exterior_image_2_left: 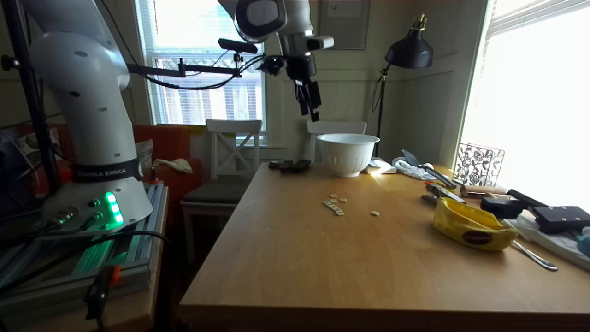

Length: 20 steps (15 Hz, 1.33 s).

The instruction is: Slide the letter R backwards then put the rest of the letters together

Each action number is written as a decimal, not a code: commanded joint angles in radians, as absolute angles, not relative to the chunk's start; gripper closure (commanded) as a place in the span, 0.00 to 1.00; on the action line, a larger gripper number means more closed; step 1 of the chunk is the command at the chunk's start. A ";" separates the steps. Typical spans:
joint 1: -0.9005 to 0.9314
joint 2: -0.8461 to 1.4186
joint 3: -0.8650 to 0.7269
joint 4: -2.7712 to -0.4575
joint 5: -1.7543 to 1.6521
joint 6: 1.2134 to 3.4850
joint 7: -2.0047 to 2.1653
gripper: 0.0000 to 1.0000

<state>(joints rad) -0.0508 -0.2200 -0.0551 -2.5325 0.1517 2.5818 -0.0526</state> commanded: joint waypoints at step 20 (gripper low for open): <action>-0.095 0.097 -0.093 -2.374 0.059 2.648 0.009 0.00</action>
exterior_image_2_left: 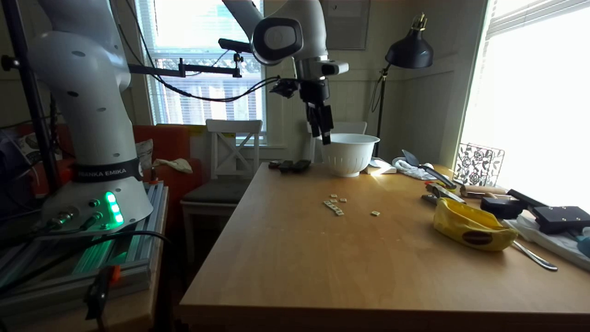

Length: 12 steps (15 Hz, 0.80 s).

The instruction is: Slide the letter R backwards then put the rest of the letters together

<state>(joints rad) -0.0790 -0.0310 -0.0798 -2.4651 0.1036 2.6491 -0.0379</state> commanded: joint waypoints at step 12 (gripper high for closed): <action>-0.072 0.450 -0.133 -2.154 -0.011 2.620 0.044 0.70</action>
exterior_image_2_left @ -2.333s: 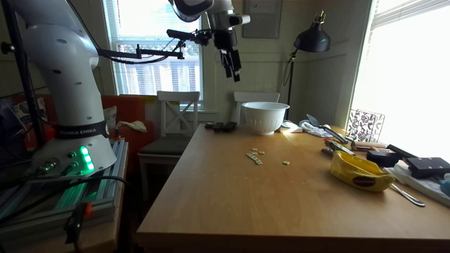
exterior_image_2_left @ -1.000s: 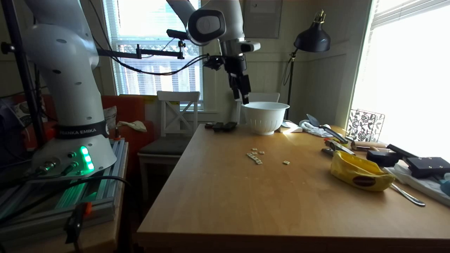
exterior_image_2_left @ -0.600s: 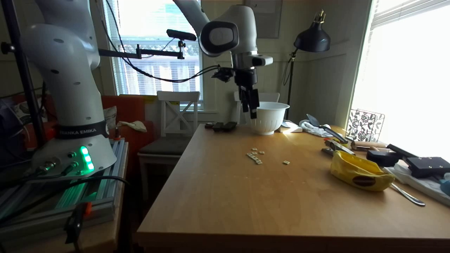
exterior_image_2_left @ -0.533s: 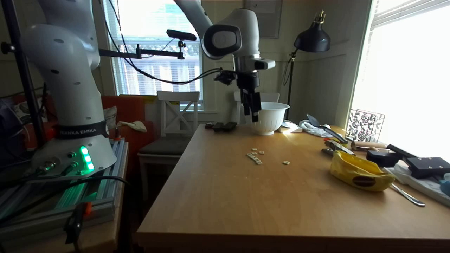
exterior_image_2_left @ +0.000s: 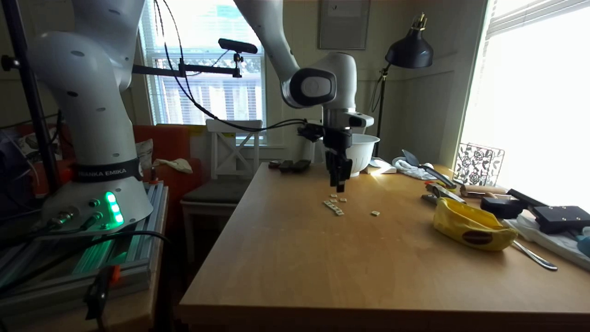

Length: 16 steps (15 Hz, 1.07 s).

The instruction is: Slide the letter R backwards then put the rest of the letters together

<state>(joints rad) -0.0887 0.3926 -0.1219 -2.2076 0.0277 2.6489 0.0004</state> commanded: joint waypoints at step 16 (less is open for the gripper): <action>-0.054 0.560 -0.112 -2.065 0.015 2.587 0.070 1.00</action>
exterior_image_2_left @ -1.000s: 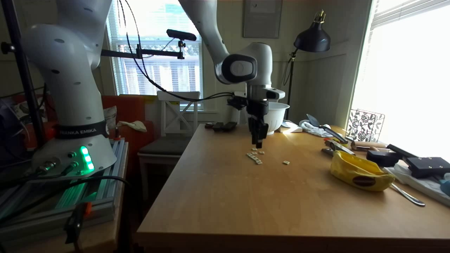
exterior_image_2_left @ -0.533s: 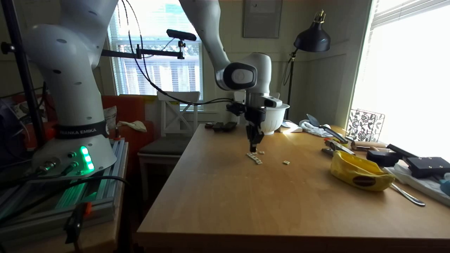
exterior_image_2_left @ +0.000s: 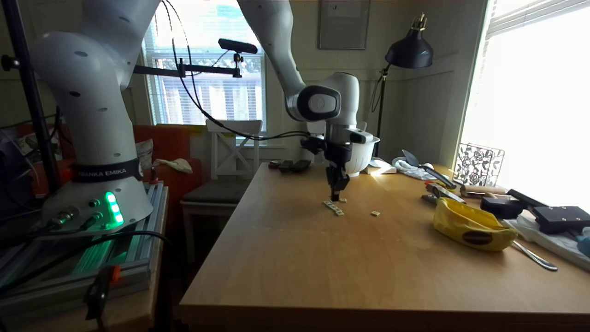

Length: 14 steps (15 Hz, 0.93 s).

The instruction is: Slide the letter R backwards then put the rest of the letters together

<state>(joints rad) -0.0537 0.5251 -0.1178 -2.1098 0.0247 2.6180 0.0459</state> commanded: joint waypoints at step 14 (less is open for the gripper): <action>-0.064 0.565 -0.121 -2.065 0.012 2.574 0.064 1.00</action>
